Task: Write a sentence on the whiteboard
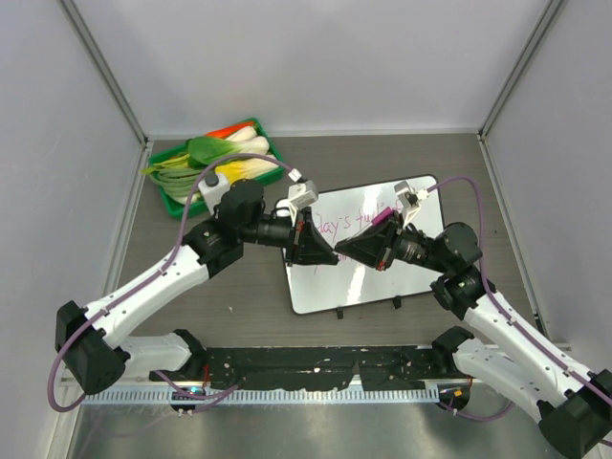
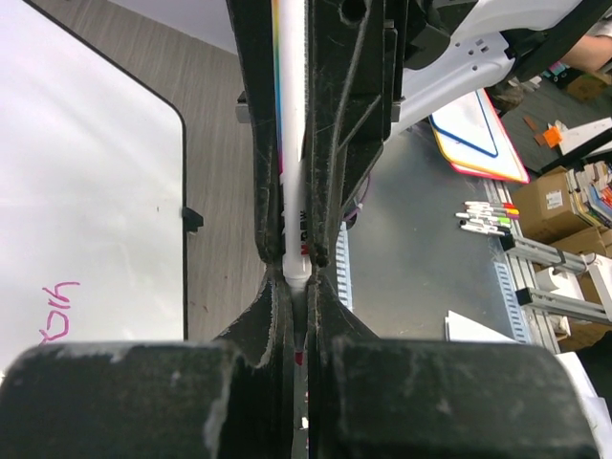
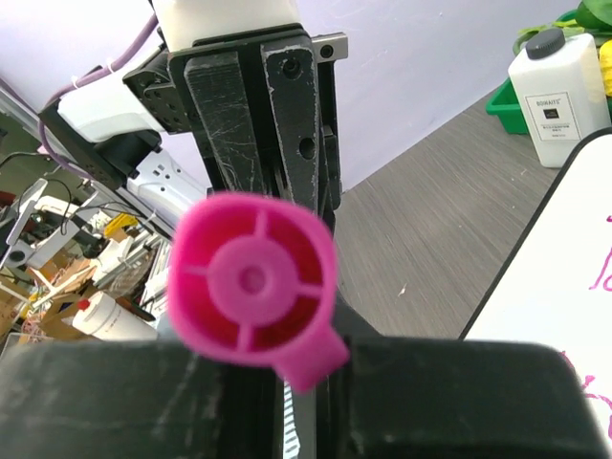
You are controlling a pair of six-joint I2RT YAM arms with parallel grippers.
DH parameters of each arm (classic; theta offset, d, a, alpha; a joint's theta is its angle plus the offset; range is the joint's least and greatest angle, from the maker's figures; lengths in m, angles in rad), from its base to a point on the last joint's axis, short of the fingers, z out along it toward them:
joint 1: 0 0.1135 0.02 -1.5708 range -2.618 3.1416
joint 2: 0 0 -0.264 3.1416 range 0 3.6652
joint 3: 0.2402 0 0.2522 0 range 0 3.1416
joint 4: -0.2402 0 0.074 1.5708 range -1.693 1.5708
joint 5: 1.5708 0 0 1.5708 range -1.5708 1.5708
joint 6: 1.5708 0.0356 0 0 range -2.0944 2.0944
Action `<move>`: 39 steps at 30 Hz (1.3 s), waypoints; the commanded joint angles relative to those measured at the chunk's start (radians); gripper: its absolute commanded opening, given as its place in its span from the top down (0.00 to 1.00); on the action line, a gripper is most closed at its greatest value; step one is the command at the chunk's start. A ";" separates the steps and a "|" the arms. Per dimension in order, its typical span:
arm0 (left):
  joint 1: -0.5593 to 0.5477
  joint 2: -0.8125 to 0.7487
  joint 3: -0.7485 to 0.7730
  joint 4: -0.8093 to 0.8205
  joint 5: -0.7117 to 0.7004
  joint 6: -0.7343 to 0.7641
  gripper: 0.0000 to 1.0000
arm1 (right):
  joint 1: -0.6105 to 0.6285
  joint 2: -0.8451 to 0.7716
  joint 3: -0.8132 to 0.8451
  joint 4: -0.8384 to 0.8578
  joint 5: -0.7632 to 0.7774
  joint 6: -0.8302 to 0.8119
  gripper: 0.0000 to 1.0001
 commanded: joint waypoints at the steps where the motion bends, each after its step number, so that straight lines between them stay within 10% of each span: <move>1: -0.003 -0.011 0.032 0.006 0.004 0.019 1.00 | -0.005 0.007 0.034 0.017 -0.030 -0.008 0.99; 3: -0.003 -0.018 0.025 -0.001 -0.027 0.021 0.99 | -0.004 -0.002 0.032 -0.013 -0.016 -0.023 0.99; 8: 0.001 -0.081 -0.050 -0.005 -0.185 0.015 0.34 | -0.004 -0.039 0.035 -0.157 0.088 -0.112 0.99; 12: 0.014 -0.150 -0.148 -0.011 -0.318 -0.036 0.13 | -0.005 -0.074 0.031 -0.278 0.233 -0.183 0.99; 23: 0.210 -0.227 -0.353 -0.115 -0.519 -0.238 0.05 | -0.007 -0.130 -0.049 -0.397 0.570 -0.243 0.99; 39: 0.483 -0.155 -0.656 0.432 -0.162 -0.463 0.10 | -0.209 -0.054 -0.123 -0.150 0.194 -0.091 0.99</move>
